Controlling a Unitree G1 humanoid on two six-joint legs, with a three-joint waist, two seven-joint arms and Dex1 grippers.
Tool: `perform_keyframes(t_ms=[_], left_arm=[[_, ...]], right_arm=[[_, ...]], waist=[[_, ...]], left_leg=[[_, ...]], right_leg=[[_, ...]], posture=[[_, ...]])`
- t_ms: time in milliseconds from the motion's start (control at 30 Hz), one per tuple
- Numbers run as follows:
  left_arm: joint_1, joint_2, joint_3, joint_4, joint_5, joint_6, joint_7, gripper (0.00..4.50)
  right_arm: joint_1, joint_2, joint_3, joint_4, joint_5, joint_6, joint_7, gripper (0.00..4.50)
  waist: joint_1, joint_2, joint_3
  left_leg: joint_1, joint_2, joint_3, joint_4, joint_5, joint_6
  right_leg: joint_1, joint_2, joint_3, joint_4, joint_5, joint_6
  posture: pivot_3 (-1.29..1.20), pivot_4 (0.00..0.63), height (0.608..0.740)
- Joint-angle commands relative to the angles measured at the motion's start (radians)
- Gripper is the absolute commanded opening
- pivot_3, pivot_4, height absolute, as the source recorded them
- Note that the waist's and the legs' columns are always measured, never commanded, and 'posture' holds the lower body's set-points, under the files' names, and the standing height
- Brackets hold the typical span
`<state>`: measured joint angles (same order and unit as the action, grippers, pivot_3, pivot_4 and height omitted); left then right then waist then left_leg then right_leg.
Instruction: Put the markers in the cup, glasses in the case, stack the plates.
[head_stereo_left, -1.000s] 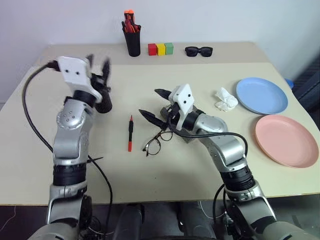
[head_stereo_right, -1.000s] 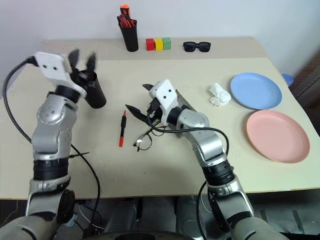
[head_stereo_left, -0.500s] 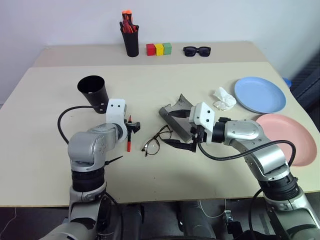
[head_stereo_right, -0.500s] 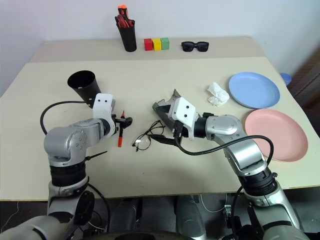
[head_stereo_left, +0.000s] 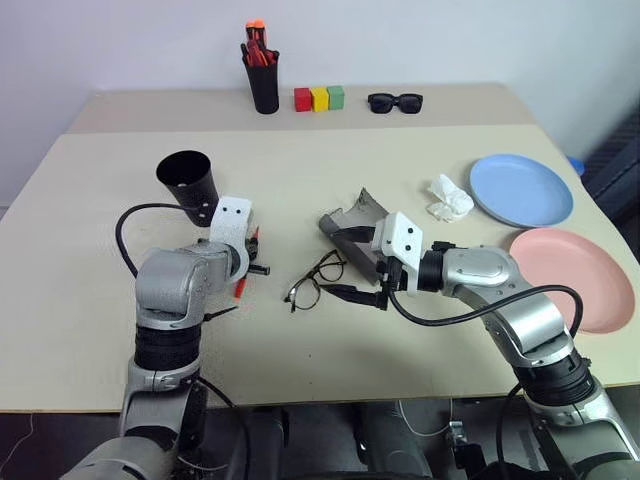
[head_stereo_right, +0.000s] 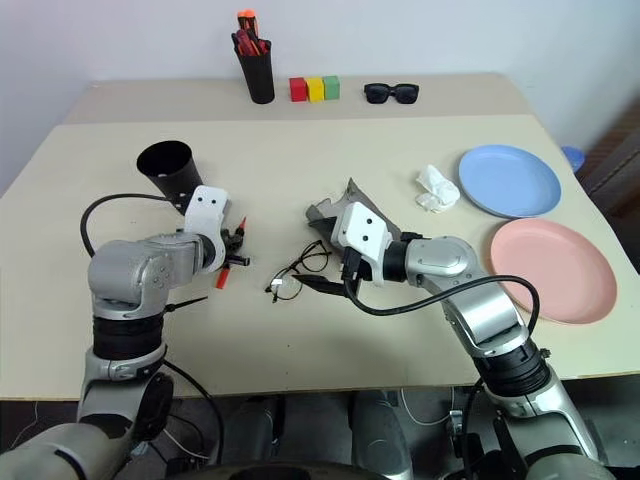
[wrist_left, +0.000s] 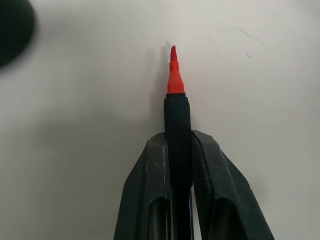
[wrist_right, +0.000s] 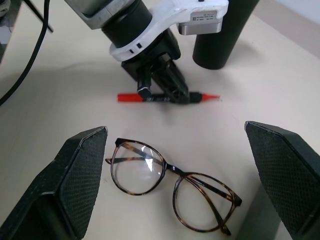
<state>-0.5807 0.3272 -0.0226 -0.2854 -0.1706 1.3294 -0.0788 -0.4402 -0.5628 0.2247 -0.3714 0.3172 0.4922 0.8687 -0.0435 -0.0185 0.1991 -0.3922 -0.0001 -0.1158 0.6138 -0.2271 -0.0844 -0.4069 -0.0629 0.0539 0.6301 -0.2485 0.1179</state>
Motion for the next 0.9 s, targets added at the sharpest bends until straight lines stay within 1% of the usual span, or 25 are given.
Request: perform_keyframes(t_ms=[33, 67, 100, 133, 167, 233, 300, 400, 533, 667, 900], left_arm=[[-0.006, 0.048, -0.046, -0.045, 0.088, -0.407, -0.019, 0.27], [-0.016, 0.021, 0.0, -0.048, 0.056, -0.51, -0.039, 0.27], [-0.03, -0.023, 0.07, -0.055, -0.007, -0.579, -0.061, 0.27], [-0.044, -0.061, 0.134, -0.05, -0.042, -0.653, -0.048, 0.27], [-0.052, -0.056, 0.163, -0.021, -0.013, -0.736, -0.019, 0.27], [-0.058, -0.035, 0.175, 0.033, 0.062, -0.855, 0.028, 0.27], [-0.067, -0.006, 0.188, 0.094, 0.131, -0.959, 0.085, 0.27], [-0.106, 0.012, 0.218, 0.205, 0.159, -1.093, 0.127, 0.27], [-0.139, 0.013, 0.23, 0.332, 0.163, -1.207, 0.135, 0.27], [-0.149, 0.013, 0.227, 0.422, 0.169, -1.283, 0.136, 0.27], [-0.127, -0.001, 0.221, 0.484, 0.17, -1.336, 0.145, 0.27]], right_arm=[[-0.029, 0.045, -0.014, -0.001, -0.024, -0.045, -0.052, 4.5], [-0.047, 0.071, -0.019, 0.03, -0.044, -0.055, -0.092, 4.5], [-0.068, 0.094, -0.022, 0.068, -0.069, -0.06, -0.13, 4.5], [-0.095, 0.117, -0.021, 0.118, -0.11, -0.075, -0.179, 4.5], [-0.129, 0.15, -0.028, 0.183, -0.152, -0.083, -0.25, 4.5], [-0.169, 0.196, -0.039, 0.258, -0.195, -0.102, -0.325, 4.5], [-0.184, 0.24, -0.044, 0.278, -0.193, -0.13, -0.349, 4.5], [-0.184, 0.318, -0.029, 0.272, -0.168, -0.154, -0.356, 4.5], [-0.164, 0.385, -0.016, 0.24, -0.136, -0.162, -0.335, 4.5], [-0.151, 0.417, -0.008, 0.212, -0.109, -0.15, -0.321, 4.5], [-0.133, 0.439, -0.004, 0.17, -0.078, -0.12, -0.314, 4.5]], waist=[[0.003, 0.0, 0.0], [0.004, 0.0, 0.0], [0.006, 0.0, 0.0], [0.008, 0.0, 0.0], [0.009, 0.0, 0.0], [0.005, 0.0, 0.0], [0.003, 0.0, 0.0], [0.003, 0.0, 0.0], [0.008, 0.0, 0.0], [0.008, 0.0, 0.0], [-0.001, 0.0, 0.0]], left_leg=[[0.0, 0.0, 0.0, 0.0, 0.0, 0.0], [0.0, 0.0, 0.0, 0.0, 0.0, 0.0], [-0.001, 0.0, 0.0, 0.0, 0.0, 0.0], [-0.001, 0.0, 0.0, 0.0, 0.001, -0.001], [-0.001, 0.0, 0.001, 0.0, 0.001, -0.001], [-0.001, 0.0, 0.001, 0.001, 0.001, -0.002], [0.0, 0.0, 0.001, -0.001, 0.001, -0.002], [-0.001, 0.0, 0.001, -0.002, 0.001, -0.002], [-0.002, 0.0, 0.001, 0.0, 0.001, -0.002], [-0.002, 0.0, 0.001, 0.0, 0.001, -0.002], [-0.002, 0.0, 0.0, 0.0, 0.001, -0.002]], right_leg=[[0.0, 0.0, 0.0, 0.0, 0.0, 0.0], [0.0, 0.0, 0.0, 0.0, 0.0, 0.0], [0.0, 0.0, 0.0, -0.001, 0.0, 0.0], [0.0, -0.001, 0.0, -0.001, 0.0, -0.001], [0.0, -0.001, 0.0, -0.001, 0.0, -0.001], [-0.001, -0.001, 0.0, -0.002, 0.001, -0.002], [-0.001, -0.001, 0.0, -0.001, 0.001, -0.001], [-0.002, 0.0, 0.0, 0.0, 0.001, -0.001], [-0.002, -0.001, 0.0, 0.0, 0.001, -0.001], [-0.001, -0.001, 0.0, 0.0, 0.001, 0.0], [-0.002, 0.0, 0.0, 0.001, 0.001, 0.0]], posture=[[0.0, 0.15, 0.74], [0.0, 0.15, 0.74], [0.0, 0.15, 0.74], [0.0, 0.15, 0.74], [0.0, 0.15, 0.74], [0.0, 0.15, 0.74], [0.0, 0.15, 0.74], [0.0, 0.15, 0.74], [0.0, 0.15, 0.74], [0.0, 0.15, 0.74], [0.0, 0.15, 0.74]])
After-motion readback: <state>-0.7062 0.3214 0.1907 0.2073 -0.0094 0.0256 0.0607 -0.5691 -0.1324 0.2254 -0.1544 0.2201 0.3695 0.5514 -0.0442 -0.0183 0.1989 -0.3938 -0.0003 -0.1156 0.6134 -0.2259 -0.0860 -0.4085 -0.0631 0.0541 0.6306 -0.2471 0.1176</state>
